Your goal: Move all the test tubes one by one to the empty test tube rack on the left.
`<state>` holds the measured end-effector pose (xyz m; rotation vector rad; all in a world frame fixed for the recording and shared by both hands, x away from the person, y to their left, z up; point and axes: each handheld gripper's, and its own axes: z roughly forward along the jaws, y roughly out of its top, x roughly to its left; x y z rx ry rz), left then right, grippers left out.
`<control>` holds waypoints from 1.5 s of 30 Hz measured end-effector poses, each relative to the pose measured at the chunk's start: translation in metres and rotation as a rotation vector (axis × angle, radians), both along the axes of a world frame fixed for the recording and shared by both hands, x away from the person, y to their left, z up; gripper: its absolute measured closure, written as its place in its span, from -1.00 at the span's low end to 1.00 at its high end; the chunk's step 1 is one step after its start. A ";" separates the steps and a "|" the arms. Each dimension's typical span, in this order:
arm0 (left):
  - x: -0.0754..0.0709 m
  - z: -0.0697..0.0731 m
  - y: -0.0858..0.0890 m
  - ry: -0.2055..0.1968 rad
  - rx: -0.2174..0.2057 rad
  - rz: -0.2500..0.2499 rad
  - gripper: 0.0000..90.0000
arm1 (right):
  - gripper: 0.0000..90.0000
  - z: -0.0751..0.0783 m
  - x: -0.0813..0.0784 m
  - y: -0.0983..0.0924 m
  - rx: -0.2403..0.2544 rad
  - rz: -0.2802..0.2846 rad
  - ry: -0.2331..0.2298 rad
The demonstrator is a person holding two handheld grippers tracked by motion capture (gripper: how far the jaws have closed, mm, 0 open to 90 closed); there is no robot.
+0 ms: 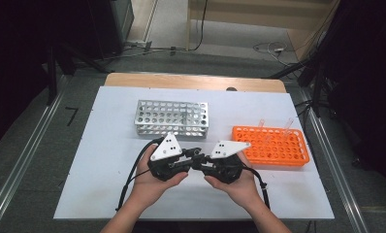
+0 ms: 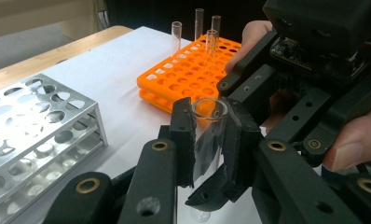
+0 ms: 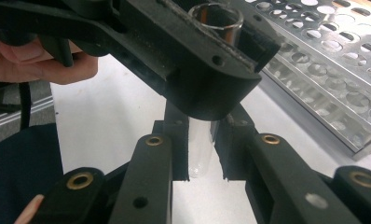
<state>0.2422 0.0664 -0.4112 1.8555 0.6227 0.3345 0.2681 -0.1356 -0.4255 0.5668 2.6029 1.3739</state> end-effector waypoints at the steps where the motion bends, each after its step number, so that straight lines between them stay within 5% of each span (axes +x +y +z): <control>1: 0.000 0.000 0.000 -0.001 -0.003 0.001 0.68 | 0.63 0.000 0.000 0.000 0.005 0.001 0.000; 8: 0.001 0.002 0.003 0.001 -0.025 0.021 0.69 | 0.41 -0.001 0.001 -0.004 0.041 0.018 0.015; 18: 0.010 0.013 0.020 -0.002 -0.053 0.060 0.69 | -0.57 -0.004 -0.005 -0.030 0.058 -0.045 -0.020; 25: 0.022 0.019 0.025 -0.008 -0.047 0.077 0.69 | -0.98 -0.006 -0.007 -0.068 0.122 -0.116 -0.015; 45: 0.080 0.037 0.029 -0.005 -0.085 0.131 0.69 | -1.00 -0.017 -0.029 -0.146 0.159 -0.242 -0.006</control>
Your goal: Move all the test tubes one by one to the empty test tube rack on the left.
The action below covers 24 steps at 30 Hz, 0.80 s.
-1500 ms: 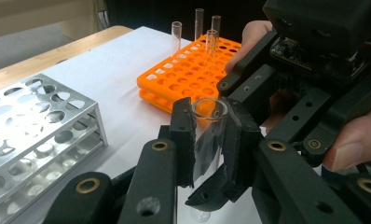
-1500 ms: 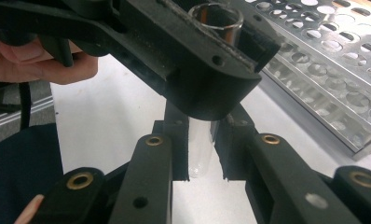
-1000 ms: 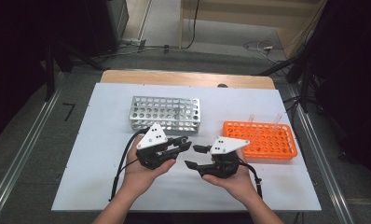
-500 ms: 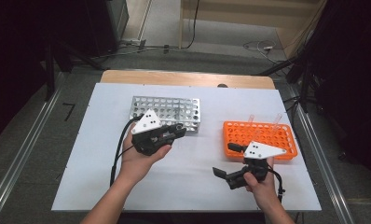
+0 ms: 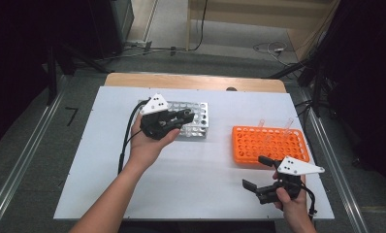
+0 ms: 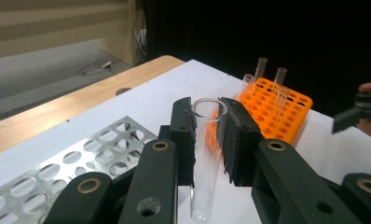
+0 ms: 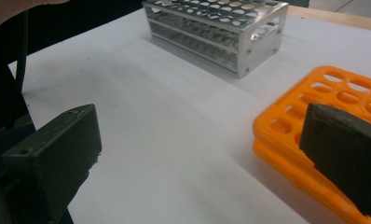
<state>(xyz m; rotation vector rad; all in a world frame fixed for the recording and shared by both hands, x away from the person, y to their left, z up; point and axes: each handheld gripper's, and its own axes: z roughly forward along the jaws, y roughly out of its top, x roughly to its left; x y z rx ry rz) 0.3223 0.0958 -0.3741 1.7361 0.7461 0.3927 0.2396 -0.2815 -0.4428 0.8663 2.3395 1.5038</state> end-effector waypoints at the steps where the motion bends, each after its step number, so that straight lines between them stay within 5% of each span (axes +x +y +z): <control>1: 0.003 0.000 0.000 0.001 0.002 0.000 0.69 | -1.00 -0.001 -0.001 -0.003 -0.001 -0.008 0.003; 10: 0.036 -0.005 -0.006 -0.001 -0.003 0.028 0.69 | -1.00 -0.010 -0.005 -0.025 0.010 -0.039 0.022; 24: 0.073 -0.011 -0.013 0.032 -0.058 0.071 0.69 | -1.00 -0.015 -0.002 -0.025 -0.012 -0.057 0.017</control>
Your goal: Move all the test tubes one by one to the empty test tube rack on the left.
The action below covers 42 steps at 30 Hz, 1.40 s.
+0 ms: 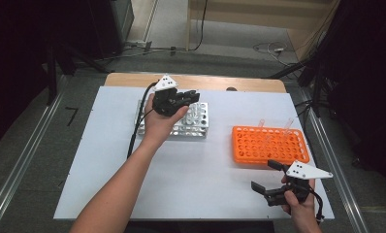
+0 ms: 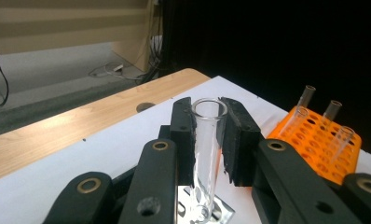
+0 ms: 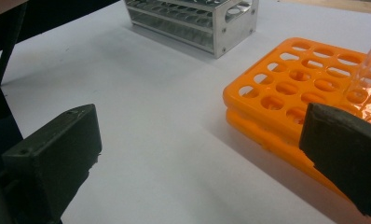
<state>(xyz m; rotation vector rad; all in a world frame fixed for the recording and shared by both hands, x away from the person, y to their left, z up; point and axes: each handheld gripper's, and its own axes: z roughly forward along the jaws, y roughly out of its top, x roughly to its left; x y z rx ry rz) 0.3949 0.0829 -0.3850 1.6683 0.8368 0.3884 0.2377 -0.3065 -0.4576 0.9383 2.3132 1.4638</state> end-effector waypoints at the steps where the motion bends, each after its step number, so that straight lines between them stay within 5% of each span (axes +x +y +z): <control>1: 0.003 -0.001 -0.001 0.001 -0.003 0.004 0.69 | -1.00 0.000 0.000 0.000 0.004 -0.001 -0.002; 26: 0.057 -0.019 -0.025 0.020 -0.026 0.101 0.69 | -1.00 -0.003 0.002 -0.003 0.009 -0.001 0.006; 42: 0.061 -0.038 -0.040 0.024 0.073 0.115 0.69 | -1.00 -0.003 0.003 -0.005 0.017 -0.007 0.014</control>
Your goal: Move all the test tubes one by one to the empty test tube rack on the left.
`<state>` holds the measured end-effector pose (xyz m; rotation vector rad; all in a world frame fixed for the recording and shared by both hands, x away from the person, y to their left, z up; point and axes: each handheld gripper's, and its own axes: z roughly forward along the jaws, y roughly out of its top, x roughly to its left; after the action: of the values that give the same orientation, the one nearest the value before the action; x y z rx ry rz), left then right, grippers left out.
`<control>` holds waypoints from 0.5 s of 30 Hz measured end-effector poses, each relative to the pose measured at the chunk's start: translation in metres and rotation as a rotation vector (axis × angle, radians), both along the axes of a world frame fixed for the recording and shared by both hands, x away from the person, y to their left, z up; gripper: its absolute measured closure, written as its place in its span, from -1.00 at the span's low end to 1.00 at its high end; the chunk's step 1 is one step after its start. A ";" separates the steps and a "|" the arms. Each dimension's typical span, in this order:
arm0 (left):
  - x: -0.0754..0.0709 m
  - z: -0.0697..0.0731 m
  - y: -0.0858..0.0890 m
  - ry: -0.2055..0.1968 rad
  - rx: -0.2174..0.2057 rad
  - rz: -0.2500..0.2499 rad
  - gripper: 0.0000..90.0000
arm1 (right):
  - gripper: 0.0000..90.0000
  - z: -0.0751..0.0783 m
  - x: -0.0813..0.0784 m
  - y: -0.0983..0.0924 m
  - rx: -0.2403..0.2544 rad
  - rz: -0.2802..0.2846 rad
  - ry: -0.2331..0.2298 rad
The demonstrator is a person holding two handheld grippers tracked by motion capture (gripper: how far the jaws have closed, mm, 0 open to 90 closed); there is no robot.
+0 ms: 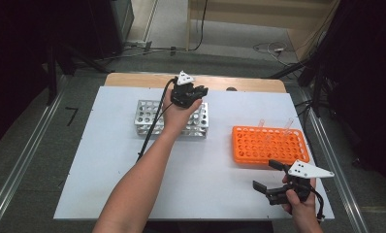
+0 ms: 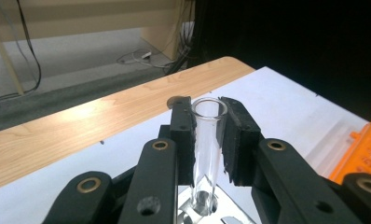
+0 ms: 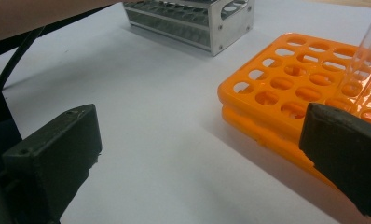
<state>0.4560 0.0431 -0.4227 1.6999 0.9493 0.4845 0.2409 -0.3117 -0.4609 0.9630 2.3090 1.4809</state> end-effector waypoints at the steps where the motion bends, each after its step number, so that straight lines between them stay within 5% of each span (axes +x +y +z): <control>1: 0.000 -0.001 -0.001 -0.002 -0.005 -0.002 0.69 | -1.00 0.000 0.000 0.000 -0.001 0.001 -0.001; 9: -0.002 -0.005 -0.007 -0.007 0.050 -0.007 0.69 | -1.00 0.000 0.000 -0.001 0.003 0.000 -0.002; 15: 0.000 -0.006 -0.006 0.028 0.054 -0.002 0.68 | -1.00 0.000 0.000 -0.001 0.000 -0.001 -0.004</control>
<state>0.4563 0.0371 -0.4285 1.7603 0.9622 0.4892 0.2413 -0.3126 -0.4611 0.9599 2.3050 1.4818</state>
